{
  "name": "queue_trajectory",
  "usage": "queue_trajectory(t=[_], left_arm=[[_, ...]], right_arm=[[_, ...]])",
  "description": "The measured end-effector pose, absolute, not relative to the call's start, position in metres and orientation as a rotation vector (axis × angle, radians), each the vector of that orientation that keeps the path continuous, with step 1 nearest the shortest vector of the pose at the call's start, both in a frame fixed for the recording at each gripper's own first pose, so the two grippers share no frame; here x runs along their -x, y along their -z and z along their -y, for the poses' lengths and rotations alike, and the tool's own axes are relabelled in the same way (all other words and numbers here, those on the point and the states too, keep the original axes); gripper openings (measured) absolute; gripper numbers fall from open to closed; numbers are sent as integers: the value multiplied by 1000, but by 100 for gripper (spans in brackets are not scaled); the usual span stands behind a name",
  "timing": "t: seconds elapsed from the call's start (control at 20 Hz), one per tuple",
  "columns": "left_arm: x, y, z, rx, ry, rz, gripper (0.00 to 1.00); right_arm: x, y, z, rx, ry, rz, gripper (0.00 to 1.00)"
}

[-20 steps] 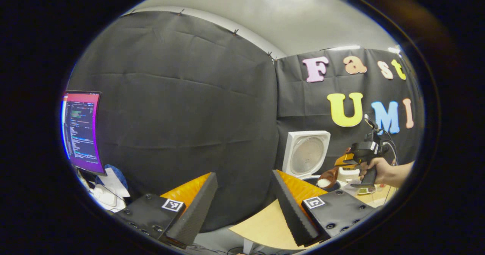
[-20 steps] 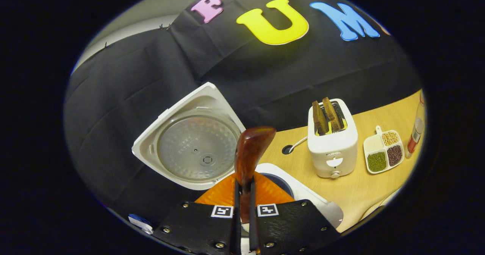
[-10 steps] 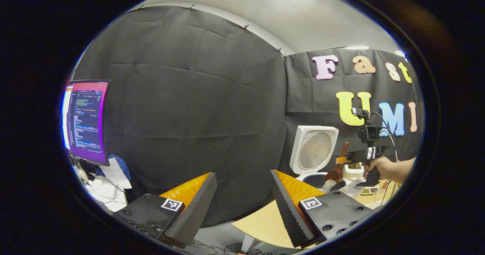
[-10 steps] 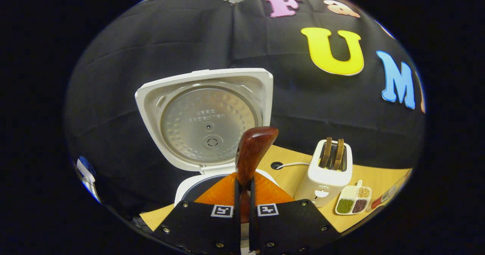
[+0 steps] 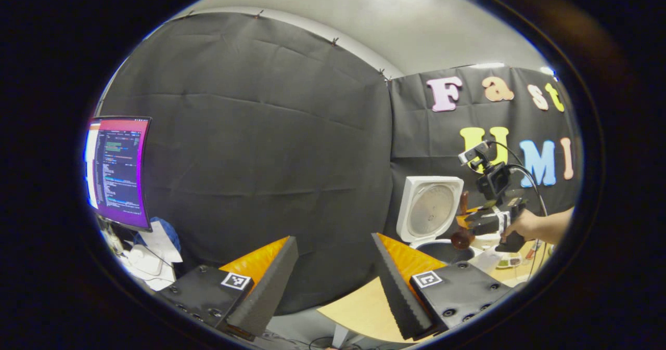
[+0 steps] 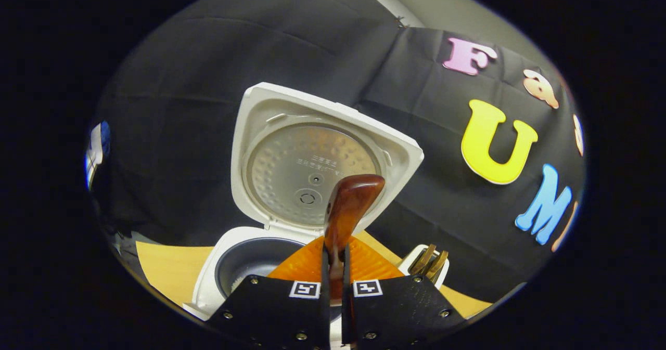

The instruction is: Close the left gripper, press the button to open the rice cooker; take a wooden spoon from the chopstick holder with the right hand, scoop a spoonful of rice and pour it into the rice cooker, then put the wooden spoon back into the chopstick holder.

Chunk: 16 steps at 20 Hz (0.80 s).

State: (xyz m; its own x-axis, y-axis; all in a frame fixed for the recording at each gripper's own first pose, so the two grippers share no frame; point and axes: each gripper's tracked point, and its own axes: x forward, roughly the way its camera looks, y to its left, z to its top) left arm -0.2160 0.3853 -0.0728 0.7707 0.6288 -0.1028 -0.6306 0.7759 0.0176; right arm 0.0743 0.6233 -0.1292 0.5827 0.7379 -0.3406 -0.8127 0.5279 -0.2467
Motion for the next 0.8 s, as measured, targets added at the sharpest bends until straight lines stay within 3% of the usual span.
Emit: queue_trajectory(t=[0.25,0.8], left_arm=[[216,63,-382,4,-678,-101,99],[192,40,-359,-38,-611,-69,96]], right_arm=[[-69,127,-613,283,-950,-291,9],[-81,116,-560,-521,-851,-663,9]])
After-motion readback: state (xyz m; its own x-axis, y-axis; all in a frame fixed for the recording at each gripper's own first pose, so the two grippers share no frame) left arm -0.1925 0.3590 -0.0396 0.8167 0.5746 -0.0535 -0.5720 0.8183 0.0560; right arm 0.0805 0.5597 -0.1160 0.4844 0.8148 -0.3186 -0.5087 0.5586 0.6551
